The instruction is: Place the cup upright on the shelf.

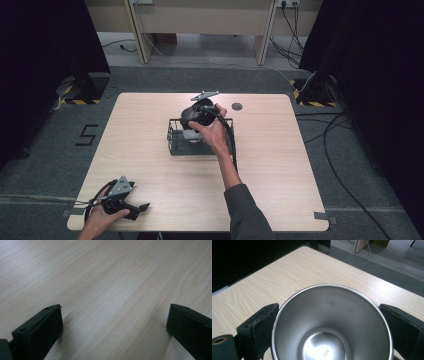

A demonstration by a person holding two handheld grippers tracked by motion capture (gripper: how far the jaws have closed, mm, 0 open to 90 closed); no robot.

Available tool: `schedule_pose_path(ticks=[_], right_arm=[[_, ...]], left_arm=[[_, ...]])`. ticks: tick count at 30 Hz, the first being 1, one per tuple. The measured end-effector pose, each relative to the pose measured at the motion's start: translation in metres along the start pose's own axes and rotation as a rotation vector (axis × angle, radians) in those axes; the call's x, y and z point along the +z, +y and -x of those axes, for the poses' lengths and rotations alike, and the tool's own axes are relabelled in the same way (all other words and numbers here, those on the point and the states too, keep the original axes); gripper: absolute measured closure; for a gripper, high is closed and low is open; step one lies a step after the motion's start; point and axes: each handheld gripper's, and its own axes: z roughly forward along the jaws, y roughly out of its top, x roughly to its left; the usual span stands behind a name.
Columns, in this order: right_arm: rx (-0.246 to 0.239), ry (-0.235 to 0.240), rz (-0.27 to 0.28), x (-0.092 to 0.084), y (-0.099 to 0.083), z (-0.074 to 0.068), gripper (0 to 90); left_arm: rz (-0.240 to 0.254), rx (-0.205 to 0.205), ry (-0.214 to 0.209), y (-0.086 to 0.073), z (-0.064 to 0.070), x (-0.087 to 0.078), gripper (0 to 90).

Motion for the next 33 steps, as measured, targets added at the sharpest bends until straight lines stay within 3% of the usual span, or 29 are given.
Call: schedule_pose_path(ticks=[8, 16, 22, 30, 33], right_arm=[[-0.002, 0.004, -0.038, 0.0085, -0.0085, -0.0004, 6.2], [-0.021, -0.001, -0.039, 0.0084, -0.0109, -0.0014, 6.0], [-0.015, -0.007, -0.034, 0.0085, -0.0109, -0.0021, 5.9], [-0.046, -0.038, -0.032, 0.0079, -0.0088, -0.0059, 5.6], [-0.068, -0.060, 0.010, 0.0038, -0.0054, -0.0083, 6.5]], left_arm=[[0.001, -0.001, -0.001, 0.0000, 0.0001, 0.0001, 0.0], [0.000, -0.001, -0.001, 0.0000, 0.0001, 0.0001, 0.0], [0.001, -0.001, 0.000, -0.0001, 0.0002, 0.0001, 0.0], [0.001, -0.001, 0.000, -0.0001, 0.0002, 0.0001, 0.0], [0.001, 0.000, 0.001, 0.0000, 0.0001, 0.0001, 0.0]])
